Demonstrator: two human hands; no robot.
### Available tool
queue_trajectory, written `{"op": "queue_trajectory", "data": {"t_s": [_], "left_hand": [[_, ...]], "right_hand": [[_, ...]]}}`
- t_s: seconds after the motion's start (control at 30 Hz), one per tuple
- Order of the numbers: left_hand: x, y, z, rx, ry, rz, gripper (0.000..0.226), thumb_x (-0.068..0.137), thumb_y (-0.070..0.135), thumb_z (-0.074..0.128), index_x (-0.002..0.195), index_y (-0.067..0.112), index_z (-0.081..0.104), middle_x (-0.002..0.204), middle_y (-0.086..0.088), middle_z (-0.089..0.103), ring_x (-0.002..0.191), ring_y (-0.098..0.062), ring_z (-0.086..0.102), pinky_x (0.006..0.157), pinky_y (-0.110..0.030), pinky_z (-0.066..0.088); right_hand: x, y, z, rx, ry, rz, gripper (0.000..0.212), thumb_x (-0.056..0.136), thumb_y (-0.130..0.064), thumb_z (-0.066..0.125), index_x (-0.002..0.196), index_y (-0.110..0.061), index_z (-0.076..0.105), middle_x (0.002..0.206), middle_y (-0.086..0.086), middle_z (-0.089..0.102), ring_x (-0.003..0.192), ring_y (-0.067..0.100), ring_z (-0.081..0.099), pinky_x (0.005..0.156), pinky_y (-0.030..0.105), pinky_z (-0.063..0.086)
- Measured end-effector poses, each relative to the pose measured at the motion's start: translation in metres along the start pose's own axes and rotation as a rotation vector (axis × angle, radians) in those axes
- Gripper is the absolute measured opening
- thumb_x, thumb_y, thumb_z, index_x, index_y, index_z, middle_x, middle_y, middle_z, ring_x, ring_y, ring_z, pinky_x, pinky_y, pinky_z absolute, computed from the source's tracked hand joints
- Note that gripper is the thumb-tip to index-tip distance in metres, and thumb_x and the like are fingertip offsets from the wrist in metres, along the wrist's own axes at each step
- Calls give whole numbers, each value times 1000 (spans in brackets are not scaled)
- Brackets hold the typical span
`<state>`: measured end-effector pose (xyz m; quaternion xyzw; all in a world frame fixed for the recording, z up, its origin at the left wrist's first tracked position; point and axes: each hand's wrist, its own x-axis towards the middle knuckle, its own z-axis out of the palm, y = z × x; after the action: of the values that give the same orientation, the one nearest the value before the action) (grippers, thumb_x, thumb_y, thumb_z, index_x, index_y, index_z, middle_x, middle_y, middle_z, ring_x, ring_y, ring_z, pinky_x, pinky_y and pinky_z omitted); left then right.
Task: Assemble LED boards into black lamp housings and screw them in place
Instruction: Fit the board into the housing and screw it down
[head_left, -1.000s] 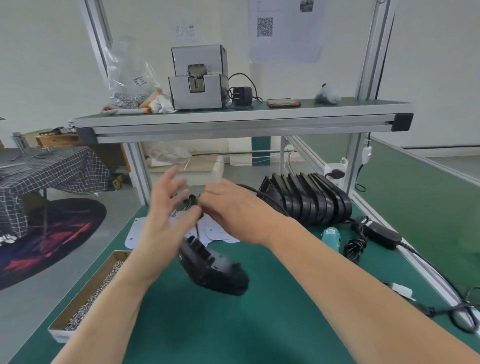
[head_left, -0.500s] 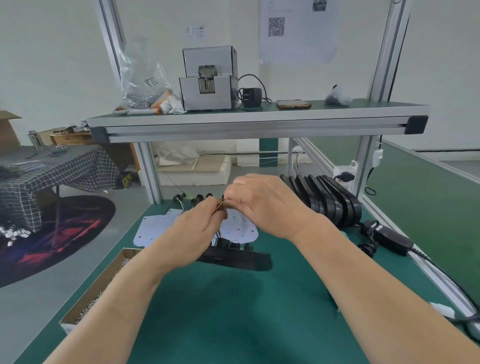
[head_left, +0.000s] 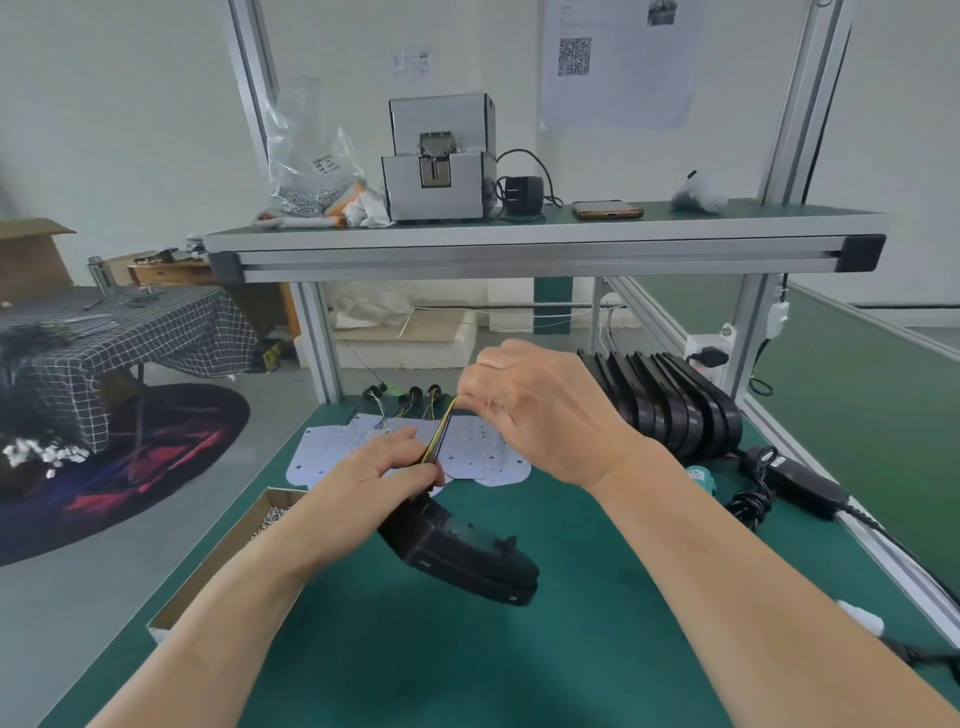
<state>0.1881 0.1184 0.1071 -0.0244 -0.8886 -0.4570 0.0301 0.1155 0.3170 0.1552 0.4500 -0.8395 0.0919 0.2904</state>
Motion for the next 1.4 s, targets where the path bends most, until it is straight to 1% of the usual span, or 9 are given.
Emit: {"op": "queue_trajectory", "data": {"t_s": [0.1,0.33,0.53,0.73,0.9,1.07,1.17,1.3,1.4], "left_hand": [[-2,1,0,-89,75,53,30,81,44,54,95,27,74,94,12,72,93,-10,66,89,-35,47],[2,-4,-1,-624,-63,307,69,71,55,83,134,41,61,122,-5,71,119,-23,64,103,-31,49],[5,7,29,-877,73,405,78,75,7,81,138,45,54,123,-4,71,112,-20,66,95,-31,54],[-9,-7,29,-1008,-73,375,39,80,6,70,114,24,73,121,-6,72,111,-22,68,90,-34,56],[-14,-41,21,-1205,26,211,47,90,4,48,136,4,55,127,-15,67,115,-30,67,91,-45,57],[-6,-45,40,-1349,21,71,38,93,18,45,112,8,76,110,-11,75,105,-26,72,84,-43,60],[-3,-39,48,-1533,-105,139,50,109,16,21,132,-5,60,132,-24,62,126,-36,59,110,-48,42],[4,-46,55,-1521,-128,123,39,73,21,89,105,2,75,98,-12,73,86,-27,73,77,-36,60],[3,-54,66,-1577,-127,36,56,47,14,101,95,4,74,85,-9,65,70,-22,68,64,-30,60]], "right_hand": [[2,1,-2,55,78,12,32,107,-34,47,92,-10,63,81,0,55,80,20,47,66,45,49],[15,7,-6,274,432,221,27,101,-25,61,80,-9,63,68,-1,59,64,23,52,62,46,46],[24,8,-5,406,555,304,24,95,-18,67,76,-3,64,61,-2,54,57,17,43,60,37,41],[23,42,-26,81,290,129,6,92,-10,59,93,-7,64,96,7,59,89,26,55,76,42,49],[23,73,-55,-220,-130,676,79,95,-76,22,72,-11,60,81,9,54,74,26,56,82,44,57],[35,49,-55,157,169,619,81,104,-62,25,83,0,73,75,18,72,71,32,70,82,44,57],[35,43,-61,350,289,574,71,107,-52,32,79,-1,74,74,15,73,74,31,72,84,44,56],[-2,53,-39,477,344,671,66,106,-48,37,69,-5,71,61,6,71,57,13,66,70,28,53],[-60,66,-1,515,214,885,60,107,-41,40,71,-4,71,68,8,73,63,20,68,73,29,51]]}}
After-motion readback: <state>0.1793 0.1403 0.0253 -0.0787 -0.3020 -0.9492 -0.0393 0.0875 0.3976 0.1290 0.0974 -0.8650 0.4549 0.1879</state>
